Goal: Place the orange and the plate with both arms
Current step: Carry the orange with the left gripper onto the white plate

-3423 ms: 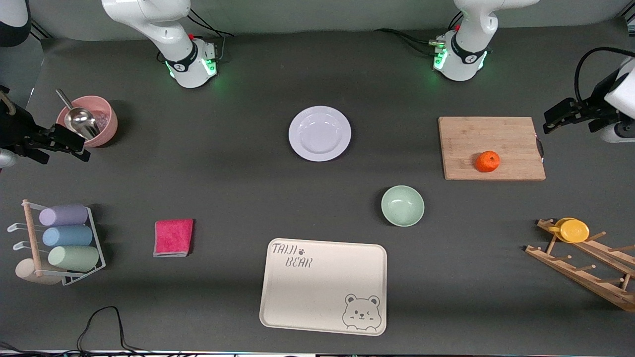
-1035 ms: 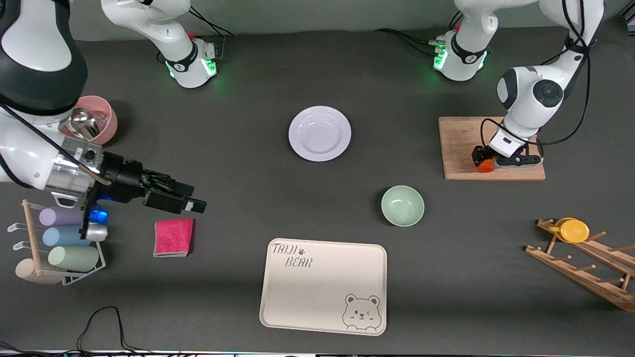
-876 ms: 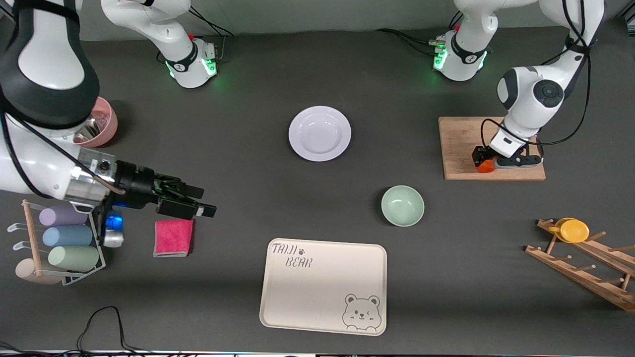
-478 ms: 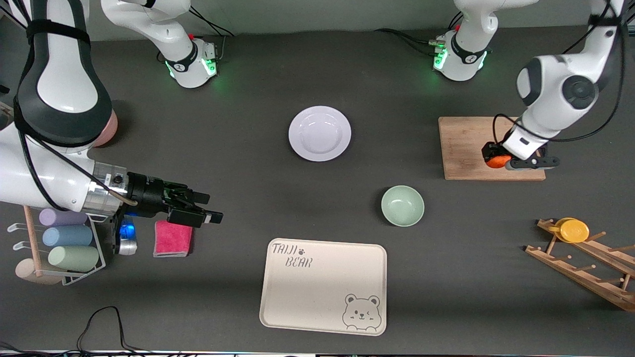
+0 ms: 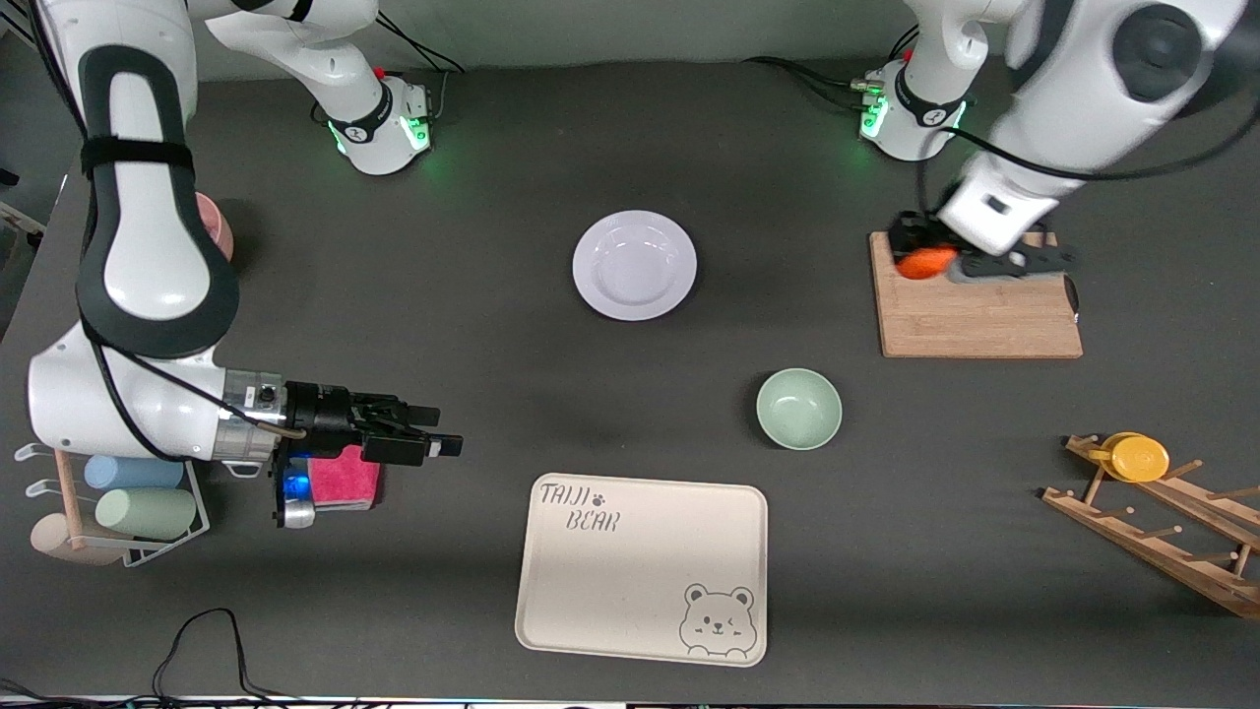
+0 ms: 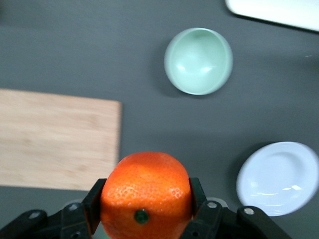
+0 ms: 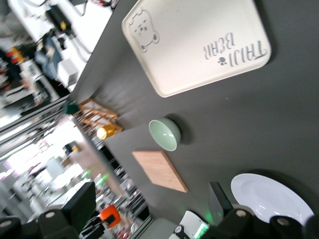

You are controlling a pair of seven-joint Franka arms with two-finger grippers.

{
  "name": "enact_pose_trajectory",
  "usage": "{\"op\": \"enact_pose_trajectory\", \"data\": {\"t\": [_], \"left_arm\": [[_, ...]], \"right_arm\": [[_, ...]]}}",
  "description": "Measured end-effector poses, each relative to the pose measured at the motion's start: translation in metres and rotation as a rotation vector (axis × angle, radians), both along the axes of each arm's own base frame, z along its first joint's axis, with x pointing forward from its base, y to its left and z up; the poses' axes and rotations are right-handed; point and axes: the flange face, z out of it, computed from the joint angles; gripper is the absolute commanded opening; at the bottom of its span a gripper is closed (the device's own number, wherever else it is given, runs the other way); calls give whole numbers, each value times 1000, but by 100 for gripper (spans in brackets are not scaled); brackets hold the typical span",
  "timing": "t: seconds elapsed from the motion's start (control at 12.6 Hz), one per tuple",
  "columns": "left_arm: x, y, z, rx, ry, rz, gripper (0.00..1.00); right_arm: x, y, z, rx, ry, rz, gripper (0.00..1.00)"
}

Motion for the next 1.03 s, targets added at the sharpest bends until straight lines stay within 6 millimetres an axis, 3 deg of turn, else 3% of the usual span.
{"op": "enact_pose_trajectory", "data": {"t": [0.32, 0.56, 0.72, 1.03], "left_arm": [[-48, -165, -34, 2, 8, 124, 0], [-77, -268, -98, 34, 5, 207, 0], [-88, -306, -159, 38, 3, 251, 0], [-111, -336, -247, 67, -27, 280, 0]], "right_arm": [[-14, -45, -84, 125, -76, 27, 100], [-43, -57, -143, 211, -116, 23, 100], [-67, -68, -177, 230, -149, -2, 100], [-137, -83, -229, 205, -226, -46, 100]]}}
